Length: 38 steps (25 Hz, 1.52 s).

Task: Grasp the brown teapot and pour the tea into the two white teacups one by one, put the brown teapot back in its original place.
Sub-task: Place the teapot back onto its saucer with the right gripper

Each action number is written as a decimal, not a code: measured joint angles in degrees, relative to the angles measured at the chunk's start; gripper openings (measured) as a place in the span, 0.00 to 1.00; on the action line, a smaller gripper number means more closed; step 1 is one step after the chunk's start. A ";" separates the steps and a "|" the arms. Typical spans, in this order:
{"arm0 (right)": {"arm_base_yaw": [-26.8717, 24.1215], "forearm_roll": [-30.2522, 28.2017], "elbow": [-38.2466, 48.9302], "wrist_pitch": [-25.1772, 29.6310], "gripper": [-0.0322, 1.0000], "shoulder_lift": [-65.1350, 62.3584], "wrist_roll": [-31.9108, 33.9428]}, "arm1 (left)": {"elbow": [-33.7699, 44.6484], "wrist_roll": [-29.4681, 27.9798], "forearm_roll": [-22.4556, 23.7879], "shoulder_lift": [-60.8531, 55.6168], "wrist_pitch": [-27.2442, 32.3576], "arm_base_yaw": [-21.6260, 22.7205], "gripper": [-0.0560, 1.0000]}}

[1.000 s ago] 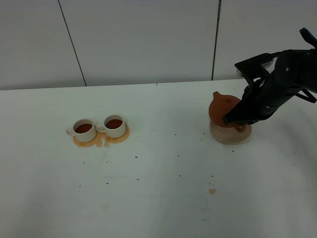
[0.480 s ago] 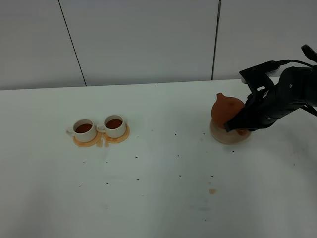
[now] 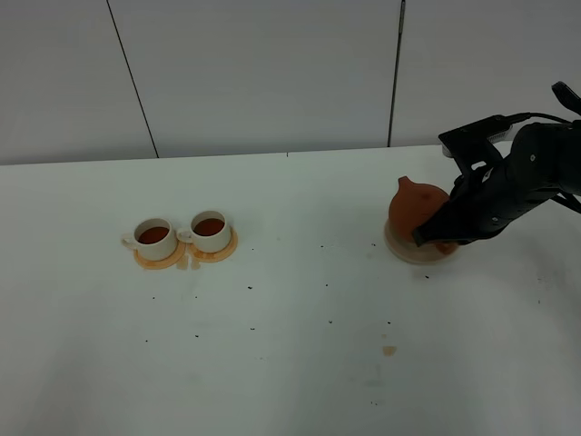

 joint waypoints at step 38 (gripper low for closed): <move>0.00 -0.15 0.00 0.20 0.13 2.40 0.17 | 0.00 0.00 0.00 0.00 0.00 0.00 0.28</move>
